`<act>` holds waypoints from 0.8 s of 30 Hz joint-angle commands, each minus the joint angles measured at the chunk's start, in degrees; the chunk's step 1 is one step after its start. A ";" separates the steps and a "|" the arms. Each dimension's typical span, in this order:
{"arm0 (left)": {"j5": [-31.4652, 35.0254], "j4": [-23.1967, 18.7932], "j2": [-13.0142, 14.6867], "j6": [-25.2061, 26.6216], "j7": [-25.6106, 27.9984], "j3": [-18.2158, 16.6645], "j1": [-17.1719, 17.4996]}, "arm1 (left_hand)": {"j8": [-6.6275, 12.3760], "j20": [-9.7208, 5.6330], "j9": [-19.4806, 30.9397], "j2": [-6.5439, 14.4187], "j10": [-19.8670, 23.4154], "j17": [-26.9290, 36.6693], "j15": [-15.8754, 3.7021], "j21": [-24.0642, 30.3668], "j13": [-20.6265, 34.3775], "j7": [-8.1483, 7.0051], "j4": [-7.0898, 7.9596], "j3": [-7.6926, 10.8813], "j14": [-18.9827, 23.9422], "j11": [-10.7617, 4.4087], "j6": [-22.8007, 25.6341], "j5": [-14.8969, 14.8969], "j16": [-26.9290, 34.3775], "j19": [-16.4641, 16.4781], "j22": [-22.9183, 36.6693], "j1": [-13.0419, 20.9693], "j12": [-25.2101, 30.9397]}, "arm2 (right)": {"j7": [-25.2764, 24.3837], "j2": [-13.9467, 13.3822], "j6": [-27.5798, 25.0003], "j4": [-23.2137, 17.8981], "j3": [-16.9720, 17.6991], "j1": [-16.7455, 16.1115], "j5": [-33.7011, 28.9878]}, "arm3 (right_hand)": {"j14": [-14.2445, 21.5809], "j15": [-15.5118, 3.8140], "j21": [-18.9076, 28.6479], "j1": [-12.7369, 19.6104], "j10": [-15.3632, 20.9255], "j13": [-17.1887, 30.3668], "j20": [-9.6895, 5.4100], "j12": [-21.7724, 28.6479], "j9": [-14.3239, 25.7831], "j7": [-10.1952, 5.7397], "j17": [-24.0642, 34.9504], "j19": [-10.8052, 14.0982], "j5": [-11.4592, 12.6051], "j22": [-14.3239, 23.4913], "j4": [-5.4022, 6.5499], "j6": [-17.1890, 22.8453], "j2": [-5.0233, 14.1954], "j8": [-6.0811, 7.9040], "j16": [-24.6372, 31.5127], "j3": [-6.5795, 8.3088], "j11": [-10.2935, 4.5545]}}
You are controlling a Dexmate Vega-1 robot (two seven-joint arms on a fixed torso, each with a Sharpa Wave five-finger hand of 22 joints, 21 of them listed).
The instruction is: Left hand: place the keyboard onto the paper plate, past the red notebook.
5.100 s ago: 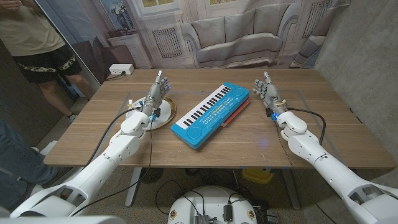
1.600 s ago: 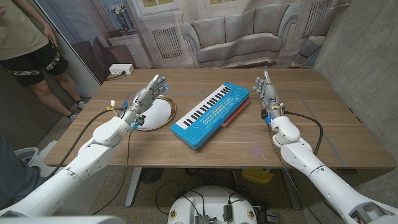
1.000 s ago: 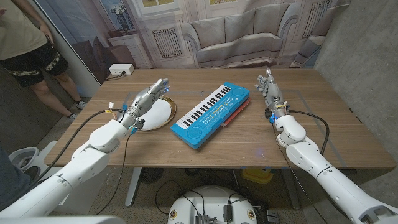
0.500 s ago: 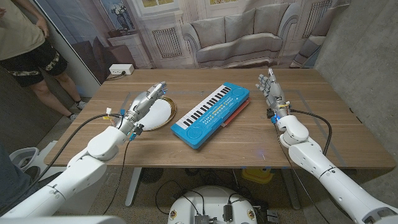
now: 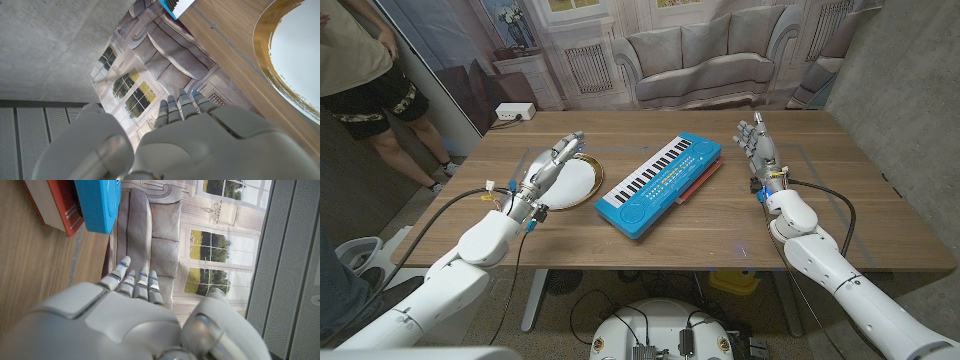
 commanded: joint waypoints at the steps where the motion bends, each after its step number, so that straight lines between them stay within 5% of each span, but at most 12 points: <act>1: 5.86 -0.78 -1.26 -1.30 3.52 -1.25 2.13 | 0.32 -2.08 0.22 0.17 0.60 0.11 -0.15 -0.02 0.14 -0.15 -0.14 -0.13 0.64 0.00 0.79 0.00 0.30 -0.35 0.26 0.59 0.21 | 0.32 0.23 1.35 -0.17 0.34 -0.81 0.18 | 0.39 0.17 -0.42 0.45 0.29 0.06 -0.72 0.22 0.21 -0.13 0.09 0.34 -0.23 0.21 -0.19 0.54 -0.01 0.40 0.29 0.15 -0.08; 24: 20.72 -0.07 -5.00 -3.03 11.41 -1.30 2.46 | 1.00 -2.89 0.26 -0.40 3.27 0.14 -1.81 0.66 0.19 -1.48 -0.74 -0.76 3.17 -1.42 4.23 0.82 0.58 2.09 0.26 1.71 0.58 | 4.20 -0.12 4.45 2.23 1.17 -0.79 1.70 | 0.39 0.24 -0.99 0.32 0.39 0.08 -0.62 0.18 0.22 -0.18 0.14 0.41 -0.43 0.23 -0.33 0.76 -0.36 0.38 0.22 -0.23 -0.13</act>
